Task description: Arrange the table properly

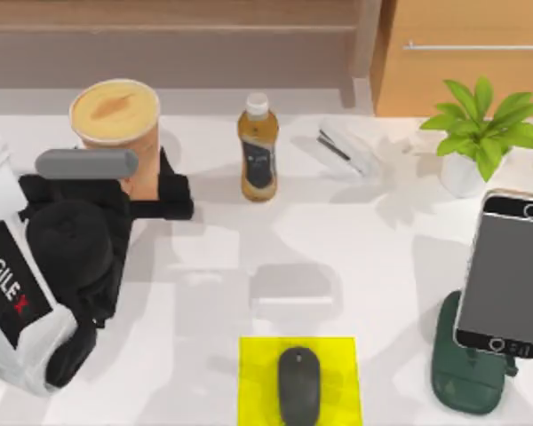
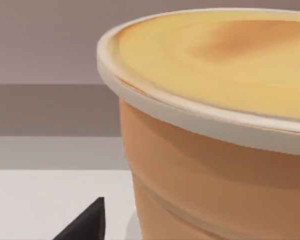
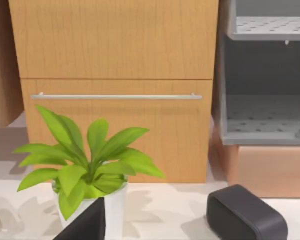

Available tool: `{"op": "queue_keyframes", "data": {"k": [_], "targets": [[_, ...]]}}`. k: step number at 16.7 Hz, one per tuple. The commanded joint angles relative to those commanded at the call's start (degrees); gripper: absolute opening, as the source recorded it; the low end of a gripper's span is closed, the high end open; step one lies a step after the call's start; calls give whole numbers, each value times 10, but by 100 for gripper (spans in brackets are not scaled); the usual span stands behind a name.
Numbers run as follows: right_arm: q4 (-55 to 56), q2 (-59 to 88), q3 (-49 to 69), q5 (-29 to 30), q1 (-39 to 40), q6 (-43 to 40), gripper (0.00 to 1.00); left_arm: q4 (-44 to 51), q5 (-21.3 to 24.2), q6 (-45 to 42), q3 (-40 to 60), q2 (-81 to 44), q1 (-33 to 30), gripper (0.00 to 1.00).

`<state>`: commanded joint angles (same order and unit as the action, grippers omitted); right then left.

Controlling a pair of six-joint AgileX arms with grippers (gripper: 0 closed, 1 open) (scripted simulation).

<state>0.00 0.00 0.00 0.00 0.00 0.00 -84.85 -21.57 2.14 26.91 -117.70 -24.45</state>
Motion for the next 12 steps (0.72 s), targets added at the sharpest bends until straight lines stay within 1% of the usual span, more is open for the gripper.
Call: {"op": "queue_keyframes", "data": {"k": [6,10,12], "targets": [[0,0,0,0,0,0,100,31,19,-2,63,-30,18,100],[0,0,0,0,0,0,100,33,20,-2,67,-32,20,100],[0,0,0,0,0,0,100,33,20,-2,67,-32,20,85]]}}
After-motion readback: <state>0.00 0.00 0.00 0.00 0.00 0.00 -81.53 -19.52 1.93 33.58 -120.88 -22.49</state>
